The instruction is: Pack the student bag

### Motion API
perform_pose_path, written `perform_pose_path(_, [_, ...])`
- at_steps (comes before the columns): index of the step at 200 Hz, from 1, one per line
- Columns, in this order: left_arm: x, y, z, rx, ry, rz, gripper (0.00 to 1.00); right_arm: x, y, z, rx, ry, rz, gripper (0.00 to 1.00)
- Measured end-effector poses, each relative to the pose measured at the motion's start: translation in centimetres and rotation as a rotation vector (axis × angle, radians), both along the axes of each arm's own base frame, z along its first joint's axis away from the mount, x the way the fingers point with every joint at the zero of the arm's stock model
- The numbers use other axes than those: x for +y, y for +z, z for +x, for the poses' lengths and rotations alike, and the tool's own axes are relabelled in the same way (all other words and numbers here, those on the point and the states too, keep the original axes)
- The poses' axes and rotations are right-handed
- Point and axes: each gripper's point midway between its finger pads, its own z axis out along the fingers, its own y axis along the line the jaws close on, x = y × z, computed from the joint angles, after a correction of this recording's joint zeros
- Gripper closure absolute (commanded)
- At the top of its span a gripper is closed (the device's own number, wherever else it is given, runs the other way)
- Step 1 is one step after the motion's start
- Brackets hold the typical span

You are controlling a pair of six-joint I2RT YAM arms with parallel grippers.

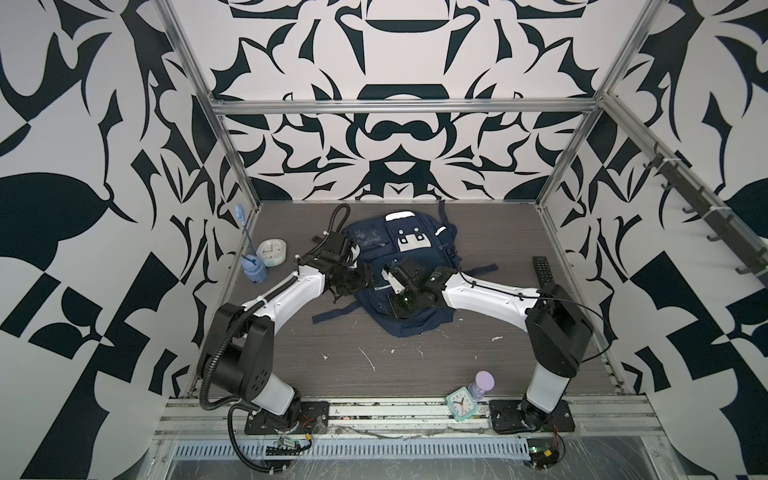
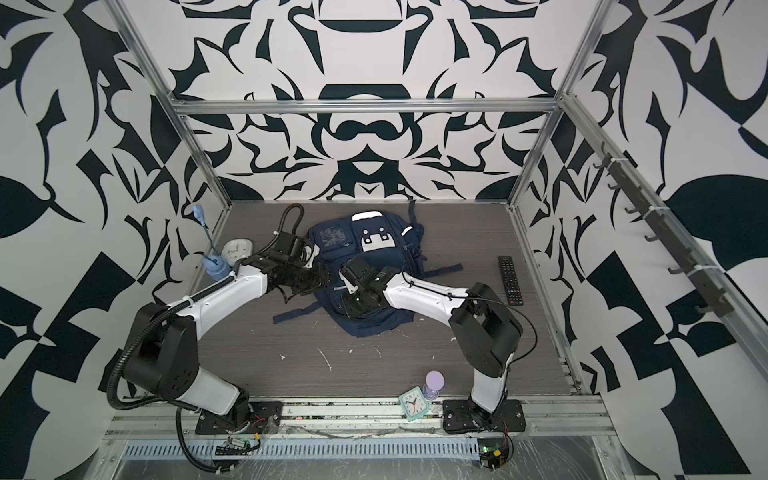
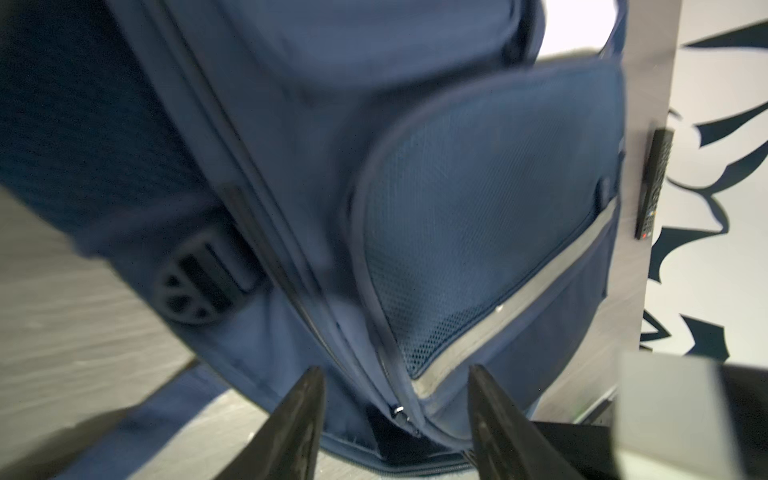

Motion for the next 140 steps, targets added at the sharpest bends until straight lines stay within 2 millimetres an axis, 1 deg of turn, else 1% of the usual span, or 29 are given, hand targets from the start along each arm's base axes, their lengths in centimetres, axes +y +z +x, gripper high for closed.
perform_pose_path(19, [-1.0,-0.9,-1.1,0.029,-0.022,-0.003,0.43,0.0,0.0,0.0,-0.001,0.001,0.000,1.00])
perform_pose_path(32, [-1.6,-1.1,-1.3,0.030,-0.031,-0.012,0.44,0.0,0.0,0.0,-0.002,0.003,-0.001,1.00])
perform_pose_path(40, [-1.8,-1.1,-1.2,0.029,-0.032,-0.016,0.48,0.0,0.0,0.0,-0.002,0.003,-0.001,1.00])
perform_pose_path(58, [-2.0,-1.4,-0.9,0.034,-0.025,-0.024,0.65,-0.1,0.0,0.0,-0.005,0.004,-0.003,1.00])
perform_pose_path(70, [-2.1,-1.8,-0.7,0.037,-0.029,-0.023,0.73,-0.2,0.0,0.0,-0.007,0.003,-0.006,1.00])
perform_pose_path(88, [-2.3,-2.1,-0.5,0.042,-0.032,-0.020,0.83,-0.6,-0.2,-0.1,-0.007,0.001,-0.024,1.00])
perform_pose_path(102, [-2.4,-1.9,-0.3,0.041,-0.034,-0.019,0.91,-1.0,-0.4,-0.1,-0.009,-0.002,-0.037,1.00])
perform_pose_path(122, [-2.4,-1.6,-0.2,0.041,-0.039,-0.015,0.95,-1.7,0.0,0.1,-0.022,-0.010,-0.038,1.00])
perform_pose_path(140, [-2.1,-1.6,-0.1,0.045,-0.039,-0.024,0.97,-3.1,0.5,0.5,-0.033,-0.028,-0.034,1.00])
